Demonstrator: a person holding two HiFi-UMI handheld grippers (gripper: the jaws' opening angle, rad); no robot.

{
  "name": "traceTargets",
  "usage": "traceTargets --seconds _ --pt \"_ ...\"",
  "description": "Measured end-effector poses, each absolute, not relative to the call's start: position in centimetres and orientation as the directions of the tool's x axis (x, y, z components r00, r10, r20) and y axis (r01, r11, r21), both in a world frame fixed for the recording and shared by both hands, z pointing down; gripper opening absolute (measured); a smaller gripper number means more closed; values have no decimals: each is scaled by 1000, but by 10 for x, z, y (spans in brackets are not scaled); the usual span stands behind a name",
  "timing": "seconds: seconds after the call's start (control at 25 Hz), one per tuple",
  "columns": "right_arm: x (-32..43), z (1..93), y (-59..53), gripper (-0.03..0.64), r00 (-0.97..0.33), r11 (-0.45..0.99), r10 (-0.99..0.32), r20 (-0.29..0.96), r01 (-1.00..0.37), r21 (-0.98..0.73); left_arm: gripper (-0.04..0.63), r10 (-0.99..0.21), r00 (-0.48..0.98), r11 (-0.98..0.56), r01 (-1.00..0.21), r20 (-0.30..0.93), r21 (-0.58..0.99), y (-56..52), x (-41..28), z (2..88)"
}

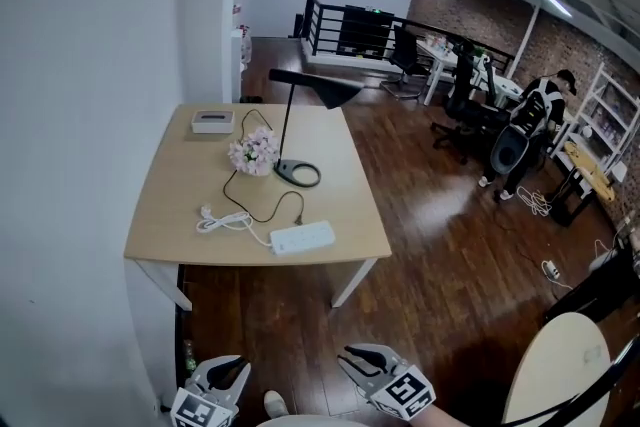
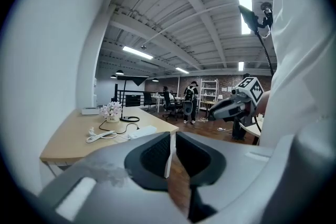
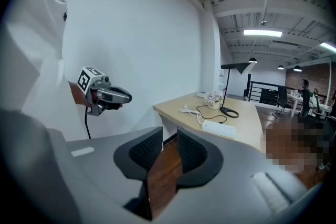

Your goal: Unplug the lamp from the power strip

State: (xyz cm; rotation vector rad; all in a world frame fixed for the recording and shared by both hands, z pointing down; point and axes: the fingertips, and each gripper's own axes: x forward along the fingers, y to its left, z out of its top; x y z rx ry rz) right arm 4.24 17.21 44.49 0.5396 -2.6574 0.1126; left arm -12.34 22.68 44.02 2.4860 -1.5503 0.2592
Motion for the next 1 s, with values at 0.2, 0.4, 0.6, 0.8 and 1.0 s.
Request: traceTargets --seconds 0.2,0.4,0.6,0.8,1.0 --pt "86 431 221 78 -850 919 -369 376 -395 7 40 -871 436 -434 -899 227 62 265 -93 428" --pt "146 429 275 78 -840 908 -389 379 -418 7 40 -875 425 -422 -904 232 66 313 -57 421" --pt "182 425 323 78 -859 914 -380 344 -406 -4 41 -879 412 -406 -911 240 75 364 -17 415" --pt "194 420 351 78 -873 923 -365 322 -385 3 41 -883 404 -401 -914 238 62 407 17 408" --pt "195 416 358 77 -886 930 -357 294 -368 21 41 -887 397 -403 -915 238 25 422 21 404"
